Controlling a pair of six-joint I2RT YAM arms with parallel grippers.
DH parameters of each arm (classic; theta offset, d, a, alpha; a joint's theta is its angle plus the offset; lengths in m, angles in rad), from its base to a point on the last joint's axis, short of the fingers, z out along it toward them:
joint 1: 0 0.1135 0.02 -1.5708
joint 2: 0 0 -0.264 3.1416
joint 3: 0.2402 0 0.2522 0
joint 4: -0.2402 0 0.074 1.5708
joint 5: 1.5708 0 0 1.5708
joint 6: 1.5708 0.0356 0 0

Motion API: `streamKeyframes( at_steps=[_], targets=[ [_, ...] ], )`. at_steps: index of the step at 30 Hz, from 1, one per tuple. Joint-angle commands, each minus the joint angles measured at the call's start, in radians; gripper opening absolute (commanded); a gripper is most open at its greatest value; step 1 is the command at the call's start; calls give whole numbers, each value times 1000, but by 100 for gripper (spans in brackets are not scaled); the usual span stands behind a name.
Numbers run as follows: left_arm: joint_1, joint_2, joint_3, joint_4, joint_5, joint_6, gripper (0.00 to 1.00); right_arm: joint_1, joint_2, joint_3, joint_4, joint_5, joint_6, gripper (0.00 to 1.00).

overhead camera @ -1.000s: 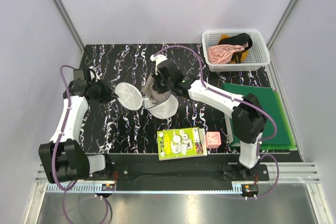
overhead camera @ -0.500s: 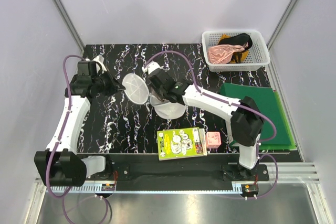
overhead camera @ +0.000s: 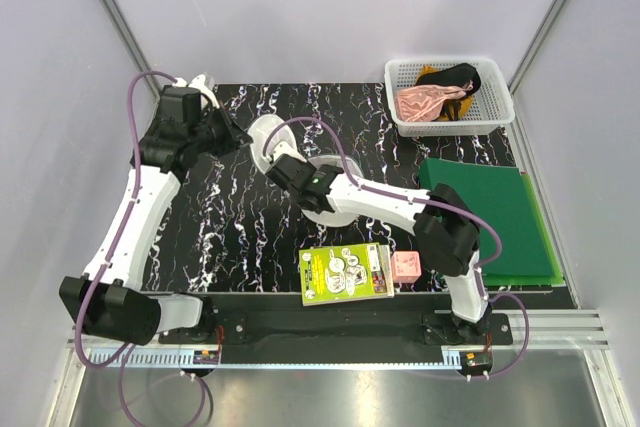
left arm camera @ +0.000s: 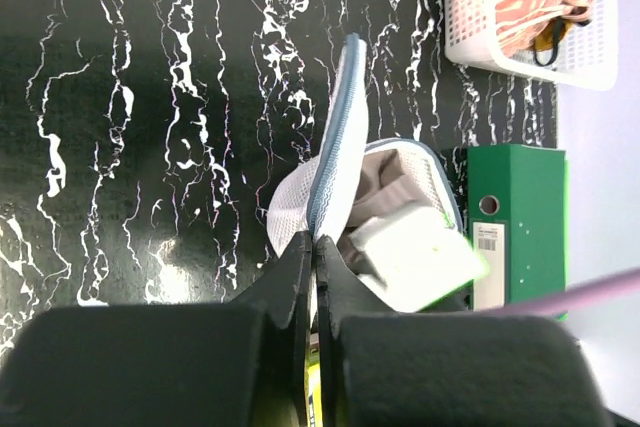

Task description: Place the bra in the laundry bag and zip it closed

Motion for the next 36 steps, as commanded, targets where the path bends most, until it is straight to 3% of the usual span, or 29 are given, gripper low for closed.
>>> streamKeyframes(
  at_steps=[1, 3, 4, 6, 10, 21, 26, 31, 36],
  targets=[
    [-22, 20, 20, 64, -63, -5, 0, 1, 36, 50, -42, 26, 76, 4],
    [-22, 20, 11, 74, -69, -2, 0, -1, 23, 48, -47, -46, 92, 15],
    [-22, 21, 5, 76, -65, -2, 0, -1, 18, 44, -49, -63, 102, 25],
    [-22, 21, -3, 79, -58, 1, 0, -1, 3, 42, -61, -100, 110, 32],
    [-22, 15, -14, 78, -60, 7, 0, -10, -34, 36, -98, -139, 138, 56],
    [-22, -3, -26, 47, -28, 25, 0, -45, -269, 10, -203, -427, 179, 94],
    [-22, 5, -2, 13, -31, 44, 0, -99, -371, -50, -239, -519, 257, 100],
    [-22, 11, 31, -2, -15, 36, 0, -364, -422, -148, -187, -654, 398, 97],
    [-28, 26, 55, -14, 15, 30, 0, -467, -389, -183, -119, -772, 395, 96]
  ],
)
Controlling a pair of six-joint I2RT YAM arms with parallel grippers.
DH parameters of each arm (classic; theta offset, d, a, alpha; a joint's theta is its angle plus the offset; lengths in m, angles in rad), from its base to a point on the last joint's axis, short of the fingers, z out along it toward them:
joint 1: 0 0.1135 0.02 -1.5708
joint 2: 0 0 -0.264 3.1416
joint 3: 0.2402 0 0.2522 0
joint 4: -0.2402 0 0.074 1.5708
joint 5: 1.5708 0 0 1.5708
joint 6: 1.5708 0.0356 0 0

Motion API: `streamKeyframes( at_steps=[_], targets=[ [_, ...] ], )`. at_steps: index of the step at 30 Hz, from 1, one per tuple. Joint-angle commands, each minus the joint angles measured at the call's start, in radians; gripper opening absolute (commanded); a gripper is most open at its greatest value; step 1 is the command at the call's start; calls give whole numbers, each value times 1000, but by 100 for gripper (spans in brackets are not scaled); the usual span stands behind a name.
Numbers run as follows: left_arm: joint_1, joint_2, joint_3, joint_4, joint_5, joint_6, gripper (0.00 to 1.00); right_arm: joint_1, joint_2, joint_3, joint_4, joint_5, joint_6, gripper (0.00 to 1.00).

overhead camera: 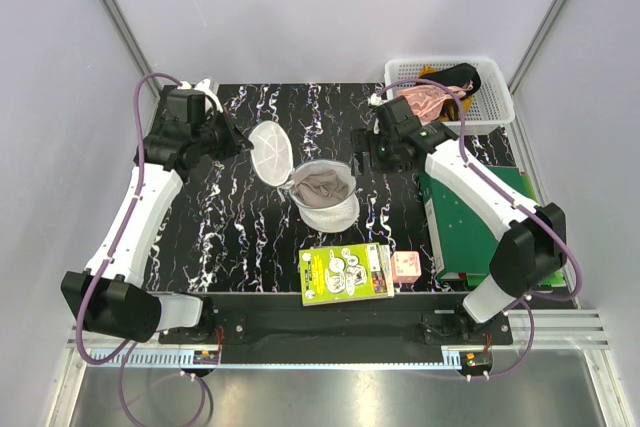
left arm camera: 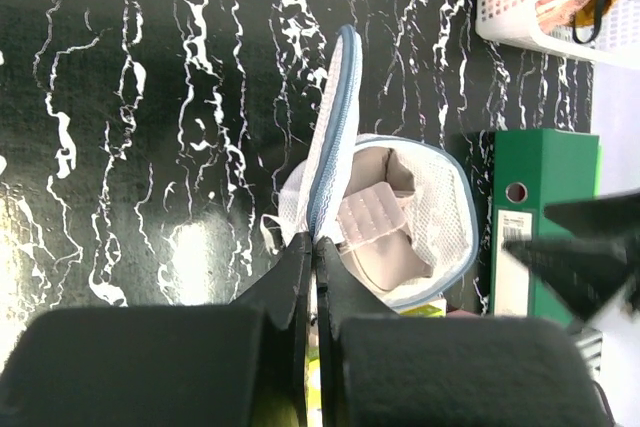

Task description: Place the bra in the laundry bag and zip it closed

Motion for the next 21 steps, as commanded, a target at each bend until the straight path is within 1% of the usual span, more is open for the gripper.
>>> streamKeyframes(
  at_steps=[1, 7, 9, 10, 11, 13, 14, 15, 16, 17, 18, 19, 20, 21],
  targets=[
    [-7, -4, 69, 11, 37, 9, 0, -37, 22, -33, 79, -176, 40, 95],
    [-16, -9, 82, -1, 45, 12, 0, -43, 73, -123, 221, -279, 92, 87],
    [-18, -9, 84, -1, 49, 15, 0, -43, 89, -146, 248, -281, 103, 77],
    [-19, -9, 85, -5, 51, 18, 0, -43, 108, -150, 252, -266, 103, 74],
    [-19, -12, 87, -8, 52, 21, 0, -43, 114, -150, 254, -261, 94, 68],
    [-22, -13, 99, -15, 48, 33, 0, -43, 126, -134, 252, -250, 81, 44],
    [-22, -13, 105, -22, 45, 38, 0, -43, 123, -125, 243, -247, 67, 35],
    [-22, -15, 131, -41, 40, 44, 0, -43, 117, -98, 232, -233, 61, 21],
    [-24, -15, 151, -53, 22, 56, 0, -43, 105, -76, 213, -220, 57, 16],
    [-24, -18, 173, -68, 11, 61, 0, -43, 105, -49, 153, -206, 49, 10],
    [-24, -19, 197, -100, -1, 61, 0, -43, 100, 21, 115, -191, 43, 0],
    [-24, -26, 254, -117, -1, 52, 0, -41, 97, 60, 73, -184, 38, 0],
    [-24, -36, 277, -130, 3, 41, 0, -41, 88, 91, 20, -183, 41, 0],
    [-24, -44, 306, -154, 9, 24, 0, -41, 67, 137, 5, -186, 52, 0]
  ],
)
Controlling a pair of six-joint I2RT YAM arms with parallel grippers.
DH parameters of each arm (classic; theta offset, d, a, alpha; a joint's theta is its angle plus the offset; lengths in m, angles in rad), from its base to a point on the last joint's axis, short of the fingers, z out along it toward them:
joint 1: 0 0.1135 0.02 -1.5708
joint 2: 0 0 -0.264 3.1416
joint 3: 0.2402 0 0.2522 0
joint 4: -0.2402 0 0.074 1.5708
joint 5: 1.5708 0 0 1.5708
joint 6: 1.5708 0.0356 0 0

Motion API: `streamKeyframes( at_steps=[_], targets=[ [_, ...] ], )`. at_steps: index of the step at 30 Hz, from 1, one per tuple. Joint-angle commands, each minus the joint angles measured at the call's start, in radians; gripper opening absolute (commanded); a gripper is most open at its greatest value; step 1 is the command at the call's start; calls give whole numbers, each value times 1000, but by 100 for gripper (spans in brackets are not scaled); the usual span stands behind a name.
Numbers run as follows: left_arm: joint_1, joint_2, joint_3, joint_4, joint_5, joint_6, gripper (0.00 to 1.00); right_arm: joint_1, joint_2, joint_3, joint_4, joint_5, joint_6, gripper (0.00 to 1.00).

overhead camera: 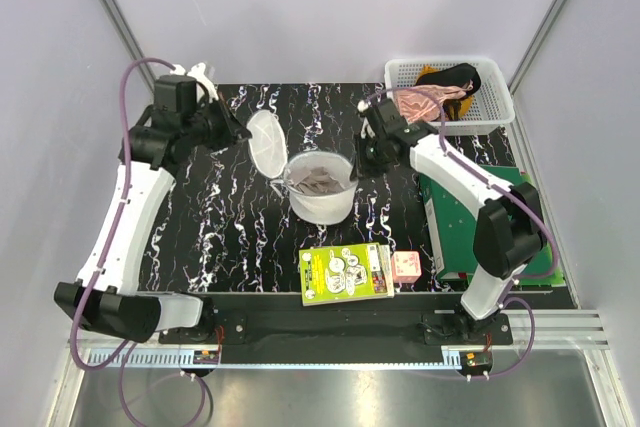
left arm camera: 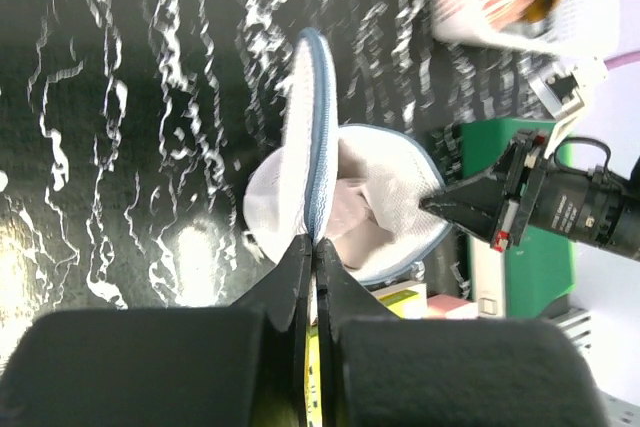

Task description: Place the bra in the laundry bag and zip it closed

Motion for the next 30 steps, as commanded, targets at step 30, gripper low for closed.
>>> streamKeyframes(
  at_steps=[30],
  targets=[
    [-587, 360, 388, -246, -550, -23, 10, -15, 182, 294, 12, -145, 48, 1]
  ],
)
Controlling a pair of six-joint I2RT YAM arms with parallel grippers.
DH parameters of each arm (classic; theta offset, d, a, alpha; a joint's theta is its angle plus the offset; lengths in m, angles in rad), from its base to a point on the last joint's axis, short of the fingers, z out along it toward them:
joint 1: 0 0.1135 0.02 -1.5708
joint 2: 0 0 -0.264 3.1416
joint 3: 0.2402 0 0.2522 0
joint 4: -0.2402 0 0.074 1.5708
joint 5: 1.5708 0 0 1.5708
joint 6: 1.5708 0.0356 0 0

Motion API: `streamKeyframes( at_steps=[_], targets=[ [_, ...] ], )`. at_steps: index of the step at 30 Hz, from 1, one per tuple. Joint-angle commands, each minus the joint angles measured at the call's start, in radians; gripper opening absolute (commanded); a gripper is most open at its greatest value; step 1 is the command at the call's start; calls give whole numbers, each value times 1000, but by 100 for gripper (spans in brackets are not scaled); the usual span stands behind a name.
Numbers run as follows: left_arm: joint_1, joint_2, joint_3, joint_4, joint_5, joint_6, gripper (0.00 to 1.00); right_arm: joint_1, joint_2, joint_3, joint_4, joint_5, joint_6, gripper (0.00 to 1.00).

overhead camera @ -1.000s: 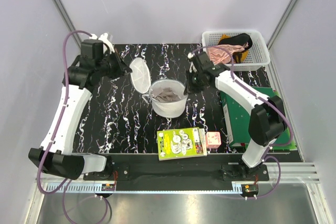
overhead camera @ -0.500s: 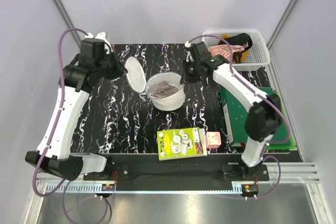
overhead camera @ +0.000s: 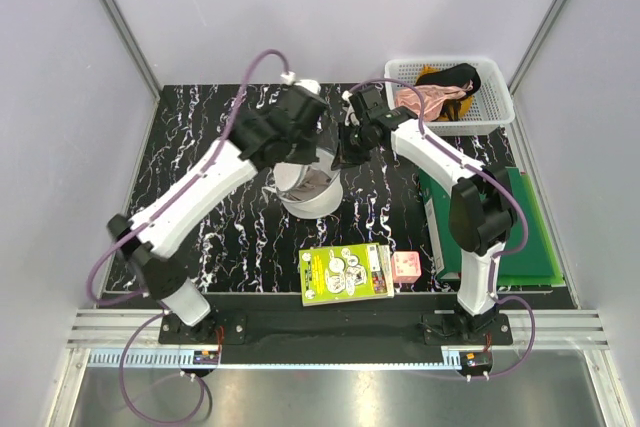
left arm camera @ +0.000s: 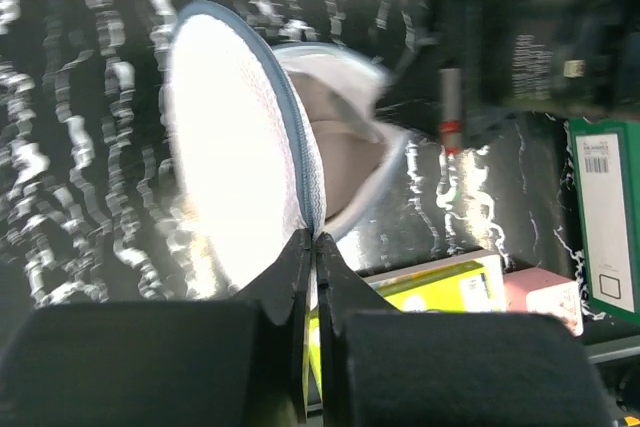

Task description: Place the bra in the laundry bag and zip it closed

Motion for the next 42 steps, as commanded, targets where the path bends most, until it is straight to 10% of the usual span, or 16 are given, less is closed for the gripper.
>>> streamKeyframes(
  at_steps=[1, 4, 8, 14, 29, 34, 42],
  targets=[
    [-29, 104, 101, 19, 70, 27, 25, -26, -35, 0, 46, -51, 8, 1],
    [-18, 38, 77, 98, 159, 105, 71, -40, -50, -31, 71, -111, 5, 1],
    [123, -109, -46, 186, 415, 145, 96, -57, -69, -56, 92, -158, -28, 1],
    [485, -180, -400, 367, 920, 220, 99, -78, -58, -63, 111, -292, -94, 2],
    [507, 122, -446, 489, 1080, 346, 99, -94, 71, 70, 102, -470, -197, 9],
    [505, 92, -512, 534, 1110, 300, 85, -94, 144, 200, 65, -418, -166, 10],
    [514, -118, -600, 631, 905, 104, 99, -112, 235, 493, -208, -169, -78, 54]
  ],
)
